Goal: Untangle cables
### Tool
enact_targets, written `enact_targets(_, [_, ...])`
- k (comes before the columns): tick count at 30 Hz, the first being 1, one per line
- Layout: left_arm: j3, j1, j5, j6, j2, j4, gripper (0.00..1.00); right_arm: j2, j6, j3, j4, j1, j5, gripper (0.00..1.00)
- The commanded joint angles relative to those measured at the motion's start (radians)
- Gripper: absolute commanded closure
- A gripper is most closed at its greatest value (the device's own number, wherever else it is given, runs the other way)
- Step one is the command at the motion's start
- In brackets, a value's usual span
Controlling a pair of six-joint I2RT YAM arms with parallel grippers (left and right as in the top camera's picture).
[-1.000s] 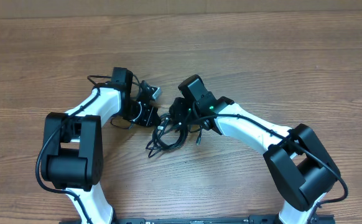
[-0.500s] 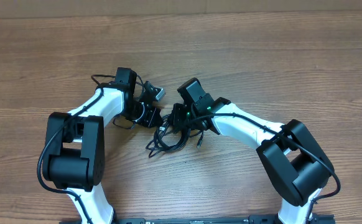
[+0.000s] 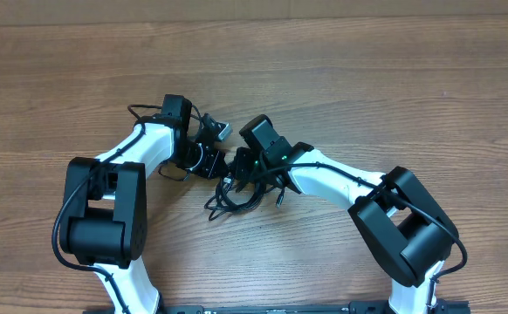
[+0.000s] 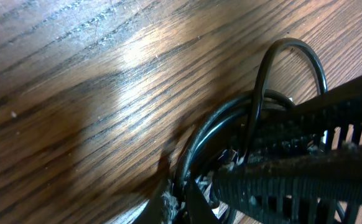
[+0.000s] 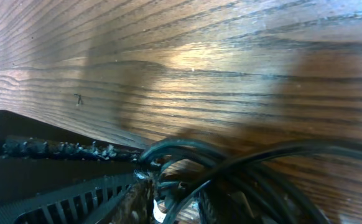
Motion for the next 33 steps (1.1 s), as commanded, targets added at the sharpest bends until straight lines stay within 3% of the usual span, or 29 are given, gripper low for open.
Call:
enact_targets(1, [0.017,-0.002,-0.004,-0.004,0.014,0.004,0.96,0.023,0.012,0.004,0.009,0.007,0.021,0.77])
enact_targets(3, [0.017,-0.002,-0.004,-0.004,0.014,0.004,0.96,0.023,0.014,0.004,0.008,0.01,0.036,0.77])
enact_targets(9, [0.017,-0.001,-0.007,-0.02,0.014,0.005,0.96,0.023,0.02,0.004,0.004,0.011,0.036,0.96])
enact_targets(17, [0.018,0.012,-0.026,-0.068,0.014,0.023,0.96,0.023,-0.004,0.004,0.013,0.011,-0.055,0.96])
enact_targets(24, [0.018,0.056,-0.146,-0.224,0.014,0.04,0.96,0.023,-0.009,0.004,0.013,0.039,-0.06,0.96])
enact_targets(33, [0.017,0.072,-0.145,-0.248,0.014,0.039,0.96,0.023,-0.027,0.004,0.035,0.071,-0.06,0.96])
